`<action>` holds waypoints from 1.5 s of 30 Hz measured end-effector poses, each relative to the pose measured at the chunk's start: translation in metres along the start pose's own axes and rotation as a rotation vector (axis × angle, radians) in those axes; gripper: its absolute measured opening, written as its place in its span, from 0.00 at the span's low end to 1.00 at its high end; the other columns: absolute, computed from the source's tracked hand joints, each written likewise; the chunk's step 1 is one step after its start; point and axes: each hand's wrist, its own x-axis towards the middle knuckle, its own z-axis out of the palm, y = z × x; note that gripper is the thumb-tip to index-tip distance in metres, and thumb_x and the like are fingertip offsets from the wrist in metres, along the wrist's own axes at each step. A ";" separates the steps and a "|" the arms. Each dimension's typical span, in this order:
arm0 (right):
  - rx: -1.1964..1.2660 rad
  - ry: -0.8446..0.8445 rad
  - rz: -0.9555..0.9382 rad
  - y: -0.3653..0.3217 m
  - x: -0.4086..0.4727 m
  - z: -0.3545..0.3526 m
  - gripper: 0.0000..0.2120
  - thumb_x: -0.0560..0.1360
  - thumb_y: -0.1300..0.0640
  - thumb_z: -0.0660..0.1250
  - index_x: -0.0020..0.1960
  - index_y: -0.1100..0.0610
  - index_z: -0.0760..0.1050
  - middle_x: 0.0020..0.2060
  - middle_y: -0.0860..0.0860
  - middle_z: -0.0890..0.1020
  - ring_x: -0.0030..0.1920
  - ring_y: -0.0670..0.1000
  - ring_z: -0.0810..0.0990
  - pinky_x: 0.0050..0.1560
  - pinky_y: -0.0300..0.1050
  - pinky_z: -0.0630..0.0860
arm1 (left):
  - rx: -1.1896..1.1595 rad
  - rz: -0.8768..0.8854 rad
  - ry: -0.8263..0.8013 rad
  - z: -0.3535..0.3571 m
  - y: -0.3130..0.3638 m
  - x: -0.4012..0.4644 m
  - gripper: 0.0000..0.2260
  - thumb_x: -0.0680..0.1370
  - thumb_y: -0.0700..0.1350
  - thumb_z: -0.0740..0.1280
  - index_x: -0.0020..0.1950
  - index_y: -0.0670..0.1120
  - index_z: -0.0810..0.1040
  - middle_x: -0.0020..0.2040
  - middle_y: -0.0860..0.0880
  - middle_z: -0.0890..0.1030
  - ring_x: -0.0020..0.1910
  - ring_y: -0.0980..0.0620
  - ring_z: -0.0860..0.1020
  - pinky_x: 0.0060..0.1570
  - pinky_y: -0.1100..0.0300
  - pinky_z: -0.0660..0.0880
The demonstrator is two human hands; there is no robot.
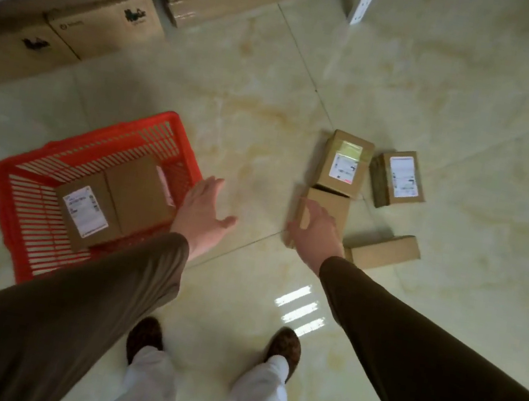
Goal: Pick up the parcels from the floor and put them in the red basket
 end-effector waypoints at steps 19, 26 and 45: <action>0.112 -0.153 0.243 0.123 0.113 -0.052 0.32 0.82 0.53 0.60 0.83 0.54 0.53 0.74 0.57 0.73 0.72 0.61 0.72 0.71 0.55 0.68 | -0.247 -0.231 -0.205 0.131 0.081 0.073 0.31 0.84 0.52 0.61 0.84 0.50 0.52 0.83 0.51 0.55 0.81 0.50 0.56 0.76 0.56 0.54; 0.109 -0.269 0.266 0.175 0.169 -0.028 0.27 0.81 0.55 0.61 0.78 0.57 0.60 0.70 0.58 0.76 0.67 0.60 0.75 0.65 0.53 0.71 | -0.346 -0.335 -0.231 0.200 0.082 0.114 0.29 0.85 0.50 0.60 0.84 0.51 0.51 0.83 0.50 0.56 0.80 0.46 0.58 0.77 0.51 0.58; 0.339 -0.398 0.380 0.222 0.220 0.026 0.30 0.81 0.63 0.61 0.81 0.56 0.57 0.70 0.60 0.75 0.66 0.61 0.77 0.67 0.57 0.75 | -0.671 -0.494 -0.185 0.297 0.066 0.142 0.23 0.84 0.45 0.60 0.79 0.49 0.61 0.72 0.47 0.72 0.60 0.50 0.71 0.60 0.53 0.68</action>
